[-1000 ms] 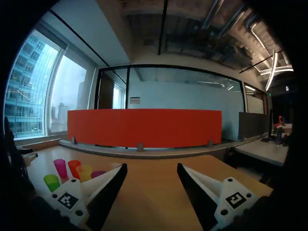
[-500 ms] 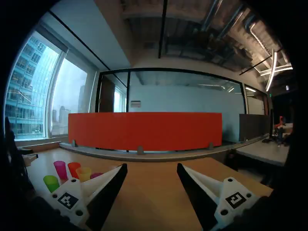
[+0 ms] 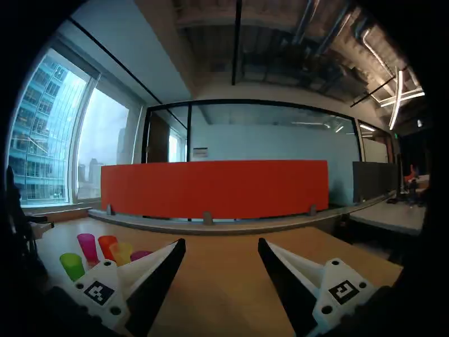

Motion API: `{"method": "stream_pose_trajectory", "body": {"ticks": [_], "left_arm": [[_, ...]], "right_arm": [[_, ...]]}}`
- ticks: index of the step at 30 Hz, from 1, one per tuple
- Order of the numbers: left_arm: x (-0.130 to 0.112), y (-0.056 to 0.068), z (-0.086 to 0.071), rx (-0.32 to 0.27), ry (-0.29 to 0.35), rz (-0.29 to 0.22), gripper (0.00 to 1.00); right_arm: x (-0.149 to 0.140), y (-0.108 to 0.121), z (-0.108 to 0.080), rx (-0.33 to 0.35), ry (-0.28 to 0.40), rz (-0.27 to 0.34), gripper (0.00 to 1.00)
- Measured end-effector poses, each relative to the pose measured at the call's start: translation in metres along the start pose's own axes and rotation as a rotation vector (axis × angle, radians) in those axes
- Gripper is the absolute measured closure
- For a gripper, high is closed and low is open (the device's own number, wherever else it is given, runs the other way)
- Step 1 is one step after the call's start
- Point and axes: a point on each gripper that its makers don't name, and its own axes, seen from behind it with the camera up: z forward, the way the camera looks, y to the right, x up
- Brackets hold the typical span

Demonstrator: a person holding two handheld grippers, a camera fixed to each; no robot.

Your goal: Pour water

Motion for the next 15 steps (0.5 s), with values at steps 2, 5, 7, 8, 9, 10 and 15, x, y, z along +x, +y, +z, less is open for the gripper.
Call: {"method": "stream_pose_trajectory", "body": {"ticks": [2,5,7,8,9,10,15], "left_arm": [[0.0,0.0,0.0,0.0,0.0,0.0,0.0],[-0.001,0.0,0.0,0.0,0.0,0.0,0.0],[-0.001,0.0,0.001,0.0,0.0,0.0,0.0],[-0.001,0.0,0.001,0.0,0.0,0.0,0.0],[0.0,0.0,0.001,0.0,0.0,0.0,0.0],[0.0,0.0,0.001,0.0,0.0,0.0,0.0],[0.0,-0.001,0.001,0.0,0.0,0.0,0.0]], "right_arm": [[-0.004,0.001,0.002,-0.005,0.004,0.0,0.0],[-0.008,-0.001,0.004,-0.007,0.007,0.007,0.0],[-0.012,-0.003,0.004,-0.008,0.009,0.012,0.0],[-0.014,-0.004,0.005,-0.008,0.01,0.014,0.0],[-0.016,-0.004,0.005,-0.009,0.01,0.016,0.0],[-0.018,-0.005,0.005,-0.009,0.009,0.016,0.0],[-0.03,-0.009,0.005,-0.008,-0.004,0.01,0.0]]}}
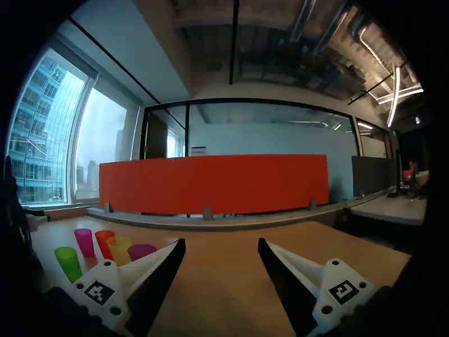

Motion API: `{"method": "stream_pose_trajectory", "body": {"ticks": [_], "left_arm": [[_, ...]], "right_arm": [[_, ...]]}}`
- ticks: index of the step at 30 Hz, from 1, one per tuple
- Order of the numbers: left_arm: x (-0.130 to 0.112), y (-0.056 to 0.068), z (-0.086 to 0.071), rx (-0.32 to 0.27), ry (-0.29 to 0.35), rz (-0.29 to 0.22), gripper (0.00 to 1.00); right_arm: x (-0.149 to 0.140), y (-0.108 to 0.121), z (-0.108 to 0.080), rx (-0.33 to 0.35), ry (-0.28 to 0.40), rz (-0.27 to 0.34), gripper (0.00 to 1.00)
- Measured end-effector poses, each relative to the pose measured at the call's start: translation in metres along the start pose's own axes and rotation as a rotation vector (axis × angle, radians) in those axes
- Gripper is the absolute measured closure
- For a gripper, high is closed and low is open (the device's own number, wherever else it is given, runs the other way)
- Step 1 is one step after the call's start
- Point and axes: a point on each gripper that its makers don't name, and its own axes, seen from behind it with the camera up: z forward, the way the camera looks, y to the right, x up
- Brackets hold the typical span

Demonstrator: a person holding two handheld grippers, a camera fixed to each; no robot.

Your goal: Pour water

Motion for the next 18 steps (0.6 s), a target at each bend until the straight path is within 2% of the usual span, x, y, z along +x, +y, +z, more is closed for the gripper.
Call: {"method": "stream_pose_trajectory", "body": {"ticks": [9,18], "left_arm": [[0.001,0.0,-0.001,0.0,0.0,0.0,0.0],[0.0,0.0,0.0,0.0,0.0,0.0,0.0]], "right_arm": [[-0.016,0.008,0.002,-0.022,-0.016,-0.02,0.0],[-0.02,0.01,0.002,-0.024,-0.021,-0.011,0.0]]}}
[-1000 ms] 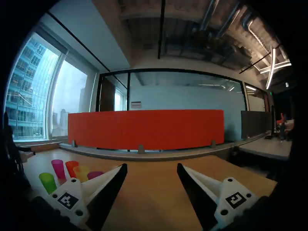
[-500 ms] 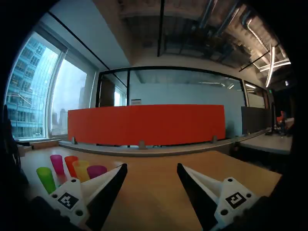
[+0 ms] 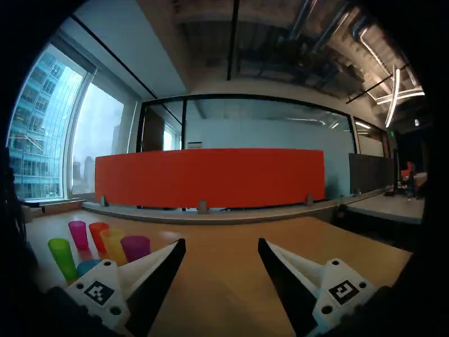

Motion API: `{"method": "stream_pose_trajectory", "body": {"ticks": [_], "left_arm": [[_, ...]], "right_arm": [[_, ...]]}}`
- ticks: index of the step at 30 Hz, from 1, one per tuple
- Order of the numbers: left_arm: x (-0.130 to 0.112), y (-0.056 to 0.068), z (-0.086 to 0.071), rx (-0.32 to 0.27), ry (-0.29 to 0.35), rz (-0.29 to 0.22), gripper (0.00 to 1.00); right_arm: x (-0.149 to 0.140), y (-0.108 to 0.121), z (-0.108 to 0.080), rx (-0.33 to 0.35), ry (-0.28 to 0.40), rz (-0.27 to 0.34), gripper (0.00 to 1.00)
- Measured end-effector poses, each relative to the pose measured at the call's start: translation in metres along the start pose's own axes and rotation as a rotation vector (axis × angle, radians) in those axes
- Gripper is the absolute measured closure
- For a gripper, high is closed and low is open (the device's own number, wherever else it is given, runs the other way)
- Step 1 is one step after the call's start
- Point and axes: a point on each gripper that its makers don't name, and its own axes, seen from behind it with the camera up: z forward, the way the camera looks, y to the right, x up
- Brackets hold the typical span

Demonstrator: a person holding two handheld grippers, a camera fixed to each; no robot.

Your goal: Pour water

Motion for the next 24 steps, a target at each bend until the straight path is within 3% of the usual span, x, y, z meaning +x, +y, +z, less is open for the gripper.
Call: {"method": "stream_pose_trajectory", "body": {"ticks": [24], "left_arm": [[0.001,0.001,0.0,0.0,0.0,0.0,0.0]], "right_arm": [[-0.017,-0.005,0.004,0.012,-0.051,-0.015,0.0]]}}
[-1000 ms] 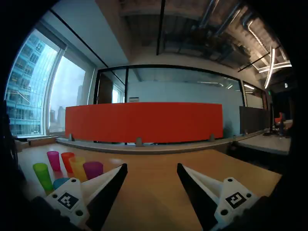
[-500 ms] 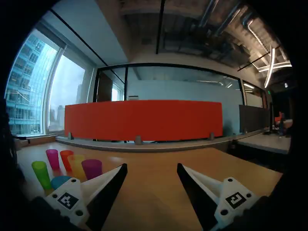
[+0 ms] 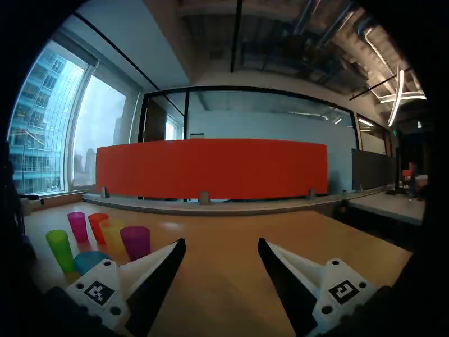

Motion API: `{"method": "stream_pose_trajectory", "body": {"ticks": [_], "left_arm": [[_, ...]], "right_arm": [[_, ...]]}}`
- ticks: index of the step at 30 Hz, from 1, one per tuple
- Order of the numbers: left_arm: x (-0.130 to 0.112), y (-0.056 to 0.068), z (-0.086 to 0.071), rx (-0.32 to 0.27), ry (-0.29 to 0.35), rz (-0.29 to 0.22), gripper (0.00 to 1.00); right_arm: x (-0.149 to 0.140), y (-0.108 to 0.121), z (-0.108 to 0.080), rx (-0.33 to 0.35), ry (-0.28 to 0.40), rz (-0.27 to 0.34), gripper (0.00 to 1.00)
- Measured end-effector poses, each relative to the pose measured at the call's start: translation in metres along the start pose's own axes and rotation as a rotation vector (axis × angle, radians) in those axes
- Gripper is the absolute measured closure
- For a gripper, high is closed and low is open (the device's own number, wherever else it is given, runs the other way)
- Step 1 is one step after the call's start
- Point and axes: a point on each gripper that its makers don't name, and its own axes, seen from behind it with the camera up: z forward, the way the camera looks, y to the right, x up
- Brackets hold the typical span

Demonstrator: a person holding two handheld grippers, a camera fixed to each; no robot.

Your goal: Pour water

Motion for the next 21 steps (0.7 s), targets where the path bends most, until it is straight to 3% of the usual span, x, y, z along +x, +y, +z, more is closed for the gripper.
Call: {"method": "stream_pose_trajectory", "body": {"ticks": [21], "left_arm": [[0.0,-0.0003,0.0002,0.0,0.0,0.0,0.0]], "right_arm": [[-0.0019,0.0007,0.0012,-0.003,-0.001,0.0,0.0]]}}
